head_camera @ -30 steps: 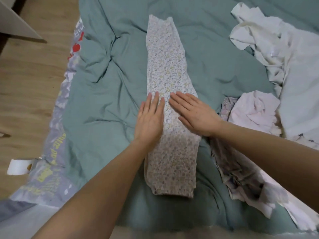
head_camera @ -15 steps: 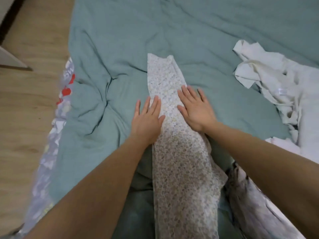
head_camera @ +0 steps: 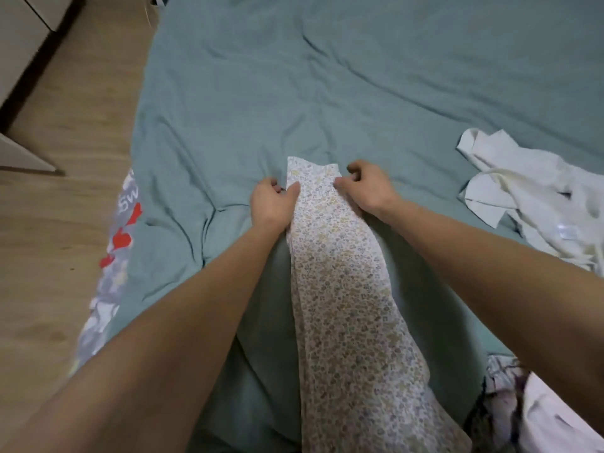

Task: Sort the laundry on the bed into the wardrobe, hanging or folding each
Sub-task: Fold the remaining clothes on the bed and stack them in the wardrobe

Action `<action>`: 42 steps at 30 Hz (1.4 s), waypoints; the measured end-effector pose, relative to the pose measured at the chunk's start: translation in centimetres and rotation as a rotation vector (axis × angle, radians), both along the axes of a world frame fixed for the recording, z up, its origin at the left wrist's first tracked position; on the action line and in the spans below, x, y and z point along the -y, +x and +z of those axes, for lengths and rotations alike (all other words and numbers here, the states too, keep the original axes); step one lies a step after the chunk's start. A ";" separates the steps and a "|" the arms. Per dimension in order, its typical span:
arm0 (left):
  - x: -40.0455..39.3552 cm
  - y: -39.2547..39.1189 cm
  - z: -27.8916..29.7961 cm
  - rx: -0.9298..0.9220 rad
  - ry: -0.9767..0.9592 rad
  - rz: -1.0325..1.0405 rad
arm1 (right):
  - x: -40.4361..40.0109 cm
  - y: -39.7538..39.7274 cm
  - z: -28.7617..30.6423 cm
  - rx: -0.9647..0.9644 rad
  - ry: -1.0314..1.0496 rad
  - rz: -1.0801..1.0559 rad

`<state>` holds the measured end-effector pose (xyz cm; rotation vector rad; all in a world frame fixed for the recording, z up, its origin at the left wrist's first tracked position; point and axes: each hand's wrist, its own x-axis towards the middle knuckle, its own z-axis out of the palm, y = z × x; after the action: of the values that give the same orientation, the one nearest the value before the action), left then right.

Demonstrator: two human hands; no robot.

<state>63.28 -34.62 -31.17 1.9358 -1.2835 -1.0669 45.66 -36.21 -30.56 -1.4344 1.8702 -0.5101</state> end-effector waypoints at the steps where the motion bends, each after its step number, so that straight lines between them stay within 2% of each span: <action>1: 0.7 -0.1 0.3 -0.087 0.058 0.021 | 0.4 0.5 0.1 0.128 0.072 -0.069; 4: 2.6 0.0 0.8 -0.099 0.122 -0.010 | 1.8 1.0 0.9 0.273 0.198 -0.127; 7: 4.1 0.6 1.8 -0.094 0.119 -0.061 | 3.2 0.9 2.2 0.424 0.235 -0.121; 12: 5.6 1.1 3.4 -0.357 0.111 -0.002 | 4.5 0.5 4.1 0.616 0.272 -0.148; 15: 6.3 0.6 3.4 -0.524 0.166 0.072 | 5.2 0.3 4.4 0.660 0.271 -0.221; 17: 6.7 -0.2 3.3 -0.592 0.192 0.133 | 5.4 0.7 4.1 0.606 0.241 -0.237; 20: 8.0 -1.4 3.4 -0.513 0.076 0.191 | 6.2 1.5 3.8 0.534 0.101 -0.293; 24: 8.3 -2.1 5.3 -0.450 -0.073 0.219 | 6.8 2.1 5.3 0.581 -0.040 -0.326; 28: 5.5 -1.1 8.9 -0.579 -0.063 0.119 | 3.7 1.8 8.8 0.699 -0.051 -0.278; 33: -1.6 0.6 15.0 -0.716 -0.008 -0.077 | -4.3 -0.1 14.4 0.779 -0.086 -0.167; 36: -7.2 1.5 17.5 -0.755 0.052 -0.155 | -10.1 -0.7 16.7 0.672 -0.061 -0.043; 38: -11.2 1.9 18.0 -0.745 0.105 -0.179 | -14.1 -1.0 17.6 0.493 -0.095 0.092; 40: -15.2 2.2 17.6 -0.630 0.121 -0.230 | -18.2 -1.2 17.3 0.243 -0.139 0.300; 42: -19.3 2.7 16.3 -0.408 0.074 -0.370 | -22.2 -1.5 16.2 0.033 -0.147 0.512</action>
<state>65.95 -15.32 -14.90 1.4503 -1.4033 -1.6142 44.19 -14.04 -14.41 -1.9070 1.3832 -0.4171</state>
